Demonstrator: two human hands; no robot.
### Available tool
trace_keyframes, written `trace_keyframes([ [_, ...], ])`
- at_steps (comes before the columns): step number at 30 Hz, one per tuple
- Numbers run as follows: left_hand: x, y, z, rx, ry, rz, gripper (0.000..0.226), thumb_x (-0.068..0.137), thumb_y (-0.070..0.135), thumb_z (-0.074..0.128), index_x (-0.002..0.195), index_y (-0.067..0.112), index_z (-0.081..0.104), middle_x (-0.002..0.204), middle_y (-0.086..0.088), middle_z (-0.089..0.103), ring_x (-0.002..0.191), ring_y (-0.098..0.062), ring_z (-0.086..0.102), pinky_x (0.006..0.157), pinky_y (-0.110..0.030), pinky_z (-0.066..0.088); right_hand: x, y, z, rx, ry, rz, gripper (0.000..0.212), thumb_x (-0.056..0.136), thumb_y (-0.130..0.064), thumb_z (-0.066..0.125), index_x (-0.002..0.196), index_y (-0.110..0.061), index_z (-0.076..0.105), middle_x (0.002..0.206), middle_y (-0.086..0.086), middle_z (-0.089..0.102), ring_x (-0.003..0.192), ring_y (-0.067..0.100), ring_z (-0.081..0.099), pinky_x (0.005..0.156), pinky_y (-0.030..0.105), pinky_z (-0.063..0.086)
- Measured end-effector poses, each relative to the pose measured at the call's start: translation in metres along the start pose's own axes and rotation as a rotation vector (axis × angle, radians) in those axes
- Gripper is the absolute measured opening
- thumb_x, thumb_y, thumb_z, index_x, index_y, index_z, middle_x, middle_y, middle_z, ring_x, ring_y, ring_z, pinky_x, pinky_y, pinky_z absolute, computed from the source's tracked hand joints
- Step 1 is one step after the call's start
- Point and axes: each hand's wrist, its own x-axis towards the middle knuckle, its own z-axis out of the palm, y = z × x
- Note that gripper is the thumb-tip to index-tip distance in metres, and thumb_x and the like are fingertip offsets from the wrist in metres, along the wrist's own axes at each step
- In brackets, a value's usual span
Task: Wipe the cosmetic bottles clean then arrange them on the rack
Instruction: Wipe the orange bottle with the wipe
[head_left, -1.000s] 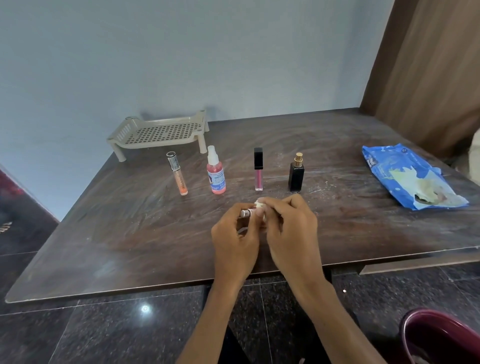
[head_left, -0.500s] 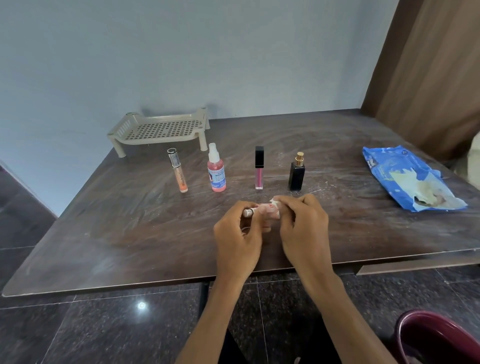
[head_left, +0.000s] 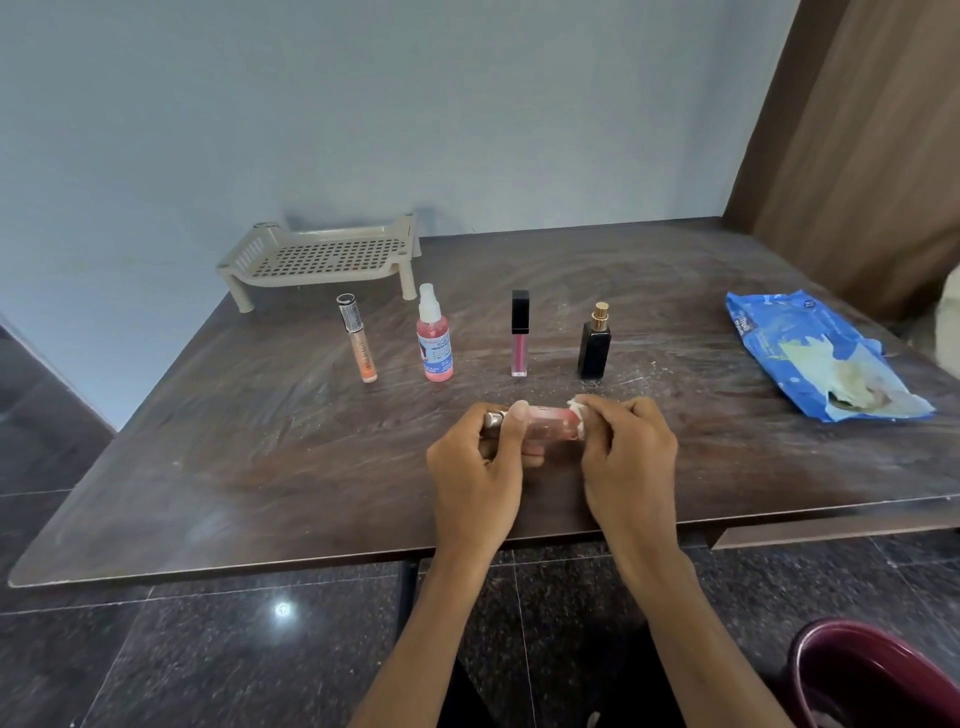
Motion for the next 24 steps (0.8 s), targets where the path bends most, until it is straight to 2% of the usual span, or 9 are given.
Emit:
trace_keyframes([
  [2, 0.0, -0.001, 0.0, 0.002, -0.003, 0.01, 0.027, 0.1, 0.032, 0.059, 0.09, 0.01, 0.071, 0.074, 0.004, 0.076, 0.061, -0.004, 0.073, 0.06, -0.015, 0.055, 0.002, -0.002, 0.0, -0.008, -0.008, -0.003, 0.023, 0.098, -0.015, 0.055, 0.114, -0.013, 0.071, 0.086, 0.0, 0.051, 0.072, 0.007, 0.05, 0.066, 0.009, 0.041],
  [7, 0.001, -0.004, -0.002, 0.104, 0.008, 0.033, 0.033, 0.099, 0.041, 0.055, 0.085, 0.016, 0.071, 0.07, 0.008, 0.072, 0.064, -0.004, 0.069, 0.06, -0.021, 0.056, -0.011, -0.032, 0.007, 0.092, -0.04, -0.106, 0.02, 0.098, -0.015, 0.054, 0.109, -0.013, 0.071, 0.09, 0.001, 0.052, 0.075, 0.009, 0.055, 0.067, 0.024, 0.052],
  [10, 0.002, -0.008, -0.003, 0.108, 0.023, 0.0, 0.036, 0.099, 0.042, 0.055, 0.077, 0.016, 0.068, 0.064, 0.006, 0.068, 0.059, -0.008, 0.065, 0.055, -0.022, 0.052, -0.016, -0.039, 0.011, 0.13, -0.048, -0.153, 0.019, 0.098, -0.015, 0.055, 0.11, -0.013, 0.071, 0.09, 0.0, 0.052, 0.073, 0.008, 0.055, 0.067, 0.02, 0.05],
  [12, 0.002, -0.007, -0.003, 0.112, 0.028, -0.012, 0.038, 0.099, 0.043, 0.055, 0.077, 0.016, 0.068, 0.066, 0.005, 0.07, 0.063, -0.01, 0.068, 0.059, -0.026, 0.055, -0.015, -0.034, 0.011, 0.137, -0.047, -0.142, 0.02, 0.098, -0.016, 0.055, 0.111, -0.014, 0.07, 0.09, -0.001, 0.051, 0.075, 0.006, 0.054, 0.069, 0.015, 0.048],
  [15, 0.001, -0.003, -0.001, 0.028, 0.03, -0.038, 0.034, 0.1, 0.036, 0.057, 0.083, 0.013, 0.072, 0.069, 0.005, 0.074, 0.062, -0.004, 0.071, 0.06, -0.014, 0.053, -0.009, -0.02, 0.008, 0.076, -0.032, -0.084, 0.023, 0.098, -0.017, 0.053, 0.114, -0.013, 0.069, 0.09, -0.002, 0.05, 0.077, 0.006, 0.052, 0.069, 0.014, 0.046],
  [20, -0.001, 0.001, 0.002, 0.024, 0.027, -0.012, 0.033, 0.097, 0.039, 0.057, 0.083, 0.011, 0.067, 0.064, 0.004, 0.073, 0.056, -0.002, 0.07, 0.058, -0.012, 0.052, 0.0, -0.004, 0.002, 0.007, -0.007, 0.0, 0.025, 0.098, -0.017, 0.054, 0.116, -0.013, 0.07, 0.087, -0.001, 0.05, 0.074, 0.007, 0.052, 0.065, 0.008, 0.04],
  [22, -0.002, 0.001, 0.002, 0.081, 0.023, 0.043, 0.034, 0.097, 0.043, 0.054, 0.089, 0.014, 0.069, 0.072, 0.009, 0.074, 0.065, 0.001, 0.071, 0.063, -0.011, 0.052, 0.001, -0.004, 0.001, 0.0, -0.013, -0.01, 0.024, 0.098, -0.016, 0.054, 0.115, -0.013, 0.07, 0.087, -0.001, 0.05, 0.073, 0.007, 0.052, 0.065, 0.009, 0.041],
  [24, -0.002, 0.0, 0.003, 0.155, 0.015, 0.115, 0.035, 0.098, 0.045, 0.05, 0.105, 0.018, 0.071, 0.086, 0.015, 0.073, 0.078, 0.003, 0.07, 0.07, -0.012, 0.053, 0.002, -0.003, 0.0, 0.002, -0.017, -0.008, 0.024, 0.098, -0.014, 0.054, 0.115, -0.013, 0.07, 0.087, 0.0, 0.05, 0.073, 0.006, 0.052, 0.066, 0.009, 0.042],
])
